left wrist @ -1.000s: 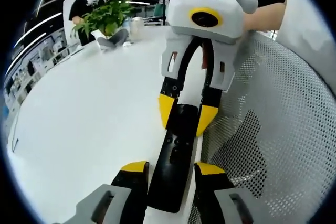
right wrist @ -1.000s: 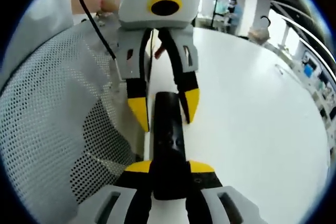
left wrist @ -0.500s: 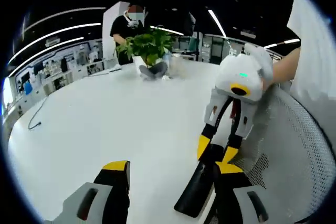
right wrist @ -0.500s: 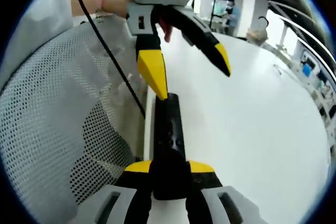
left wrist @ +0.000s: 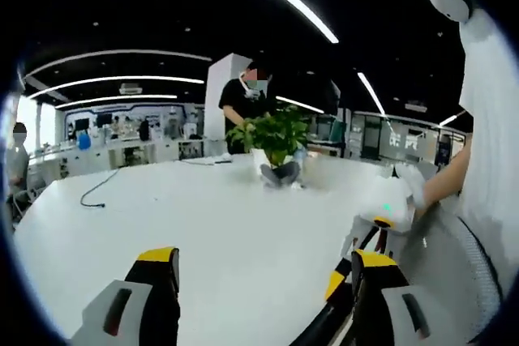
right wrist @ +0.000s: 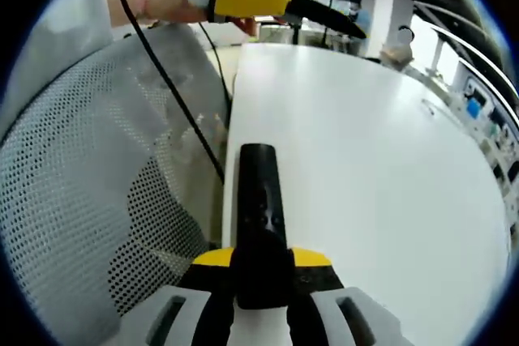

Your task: Press the specified remote control buttons in sequence, fully releasing each button before pressing the next.

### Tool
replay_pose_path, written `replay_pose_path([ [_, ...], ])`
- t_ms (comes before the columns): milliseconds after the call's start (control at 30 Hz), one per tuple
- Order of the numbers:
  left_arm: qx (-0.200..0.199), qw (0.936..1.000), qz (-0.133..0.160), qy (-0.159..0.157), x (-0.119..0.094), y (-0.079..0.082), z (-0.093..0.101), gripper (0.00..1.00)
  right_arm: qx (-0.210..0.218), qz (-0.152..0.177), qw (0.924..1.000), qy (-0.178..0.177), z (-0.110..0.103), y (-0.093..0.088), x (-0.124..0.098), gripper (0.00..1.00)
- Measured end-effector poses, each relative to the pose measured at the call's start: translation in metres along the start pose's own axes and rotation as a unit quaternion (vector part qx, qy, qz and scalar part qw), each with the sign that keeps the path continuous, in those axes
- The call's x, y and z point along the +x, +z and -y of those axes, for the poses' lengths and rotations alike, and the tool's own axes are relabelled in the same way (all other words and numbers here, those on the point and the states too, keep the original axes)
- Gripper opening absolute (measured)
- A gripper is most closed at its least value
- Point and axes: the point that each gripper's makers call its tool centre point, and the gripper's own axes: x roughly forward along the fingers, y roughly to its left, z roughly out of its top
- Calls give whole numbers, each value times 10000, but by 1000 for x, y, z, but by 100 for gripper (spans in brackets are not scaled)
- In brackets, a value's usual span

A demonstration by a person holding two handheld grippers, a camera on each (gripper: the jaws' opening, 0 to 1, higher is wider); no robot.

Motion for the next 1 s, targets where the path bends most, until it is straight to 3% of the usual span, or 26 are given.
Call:
replay_pose_path([
  [100,-245,9980,548,187,-9,19,-5,97,4,7,10000,-3,0,0,0,21],
  [167,-336,9962,656,471,-15,24,-14,99,6,6,10000,-6,0,0,0,21],
  [300,-363,9944,601,790,-21,25,-26,98,11,12,10000,-7,0,0,0,21],
  [700,181,9811,742,1778,-47,37,-53,94,44,72,10000,-12,-1,0,0,21],
  [833,-10,9788,638,1944,-50,31,-59,95,108,126,9999,-12,0,1,0,21],
  [1000,176,9766,694,2026,-51,34,-62,100,124,147,9998,6,0,1,0,21],
])
